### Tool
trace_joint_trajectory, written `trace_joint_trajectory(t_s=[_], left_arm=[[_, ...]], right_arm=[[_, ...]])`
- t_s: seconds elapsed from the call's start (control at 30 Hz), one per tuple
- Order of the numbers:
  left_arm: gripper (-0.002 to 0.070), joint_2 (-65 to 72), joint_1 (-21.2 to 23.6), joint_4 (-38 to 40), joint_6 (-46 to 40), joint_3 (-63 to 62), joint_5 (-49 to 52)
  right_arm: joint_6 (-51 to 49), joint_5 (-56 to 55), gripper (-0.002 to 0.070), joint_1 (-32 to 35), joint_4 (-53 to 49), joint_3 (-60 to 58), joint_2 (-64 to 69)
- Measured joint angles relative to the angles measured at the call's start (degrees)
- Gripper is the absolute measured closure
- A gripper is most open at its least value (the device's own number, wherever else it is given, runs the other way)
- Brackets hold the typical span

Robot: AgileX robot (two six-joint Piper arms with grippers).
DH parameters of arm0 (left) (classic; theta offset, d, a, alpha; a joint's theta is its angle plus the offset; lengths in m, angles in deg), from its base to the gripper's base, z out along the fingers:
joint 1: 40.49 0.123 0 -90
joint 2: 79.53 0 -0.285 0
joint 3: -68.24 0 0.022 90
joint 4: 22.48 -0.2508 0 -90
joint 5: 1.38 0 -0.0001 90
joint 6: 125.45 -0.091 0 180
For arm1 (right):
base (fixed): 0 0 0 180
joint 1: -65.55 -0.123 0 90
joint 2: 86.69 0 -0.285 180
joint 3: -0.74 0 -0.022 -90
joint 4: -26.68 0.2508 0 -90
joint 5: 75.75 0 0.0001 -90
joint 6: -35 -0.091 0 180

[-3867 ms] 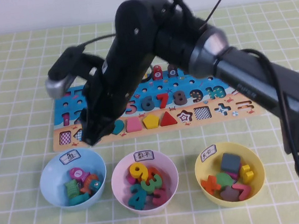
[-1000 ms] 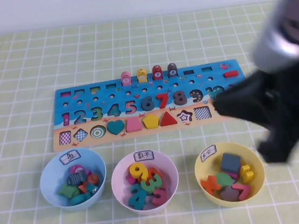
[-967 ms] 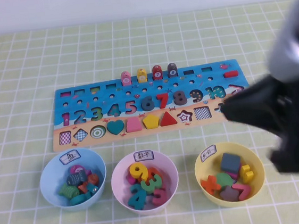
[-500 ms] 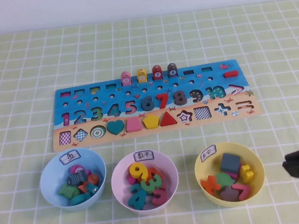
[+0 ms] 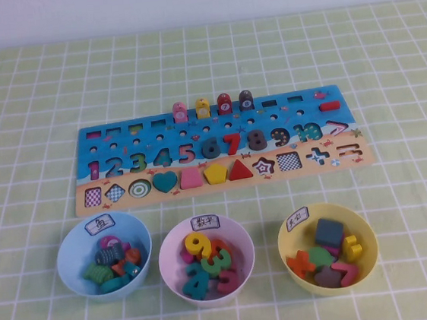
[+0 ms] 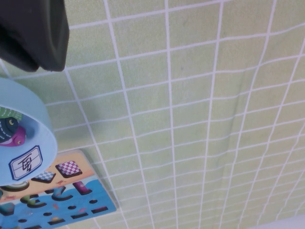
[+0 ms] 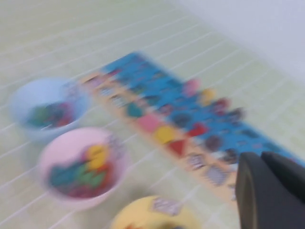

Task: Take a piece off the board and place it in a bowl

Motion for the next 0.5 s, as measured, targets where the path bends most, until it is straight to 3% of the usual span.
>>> trace_joint_trajectory(t_s=[0.13,0.5], left_arm=[[0.0680,0.0,0.0,0.0,0.0,0.0,0.0],[0.0679,0.0,0.0,0.0,0.0,0.0,0.0]], right_arm=[[0.0,-6.7,0.0692,7.5,0.0,-7.5,-6.1],[0.0,-8.9,0.0692,27.2,0.3,-24.5,-32.2]])
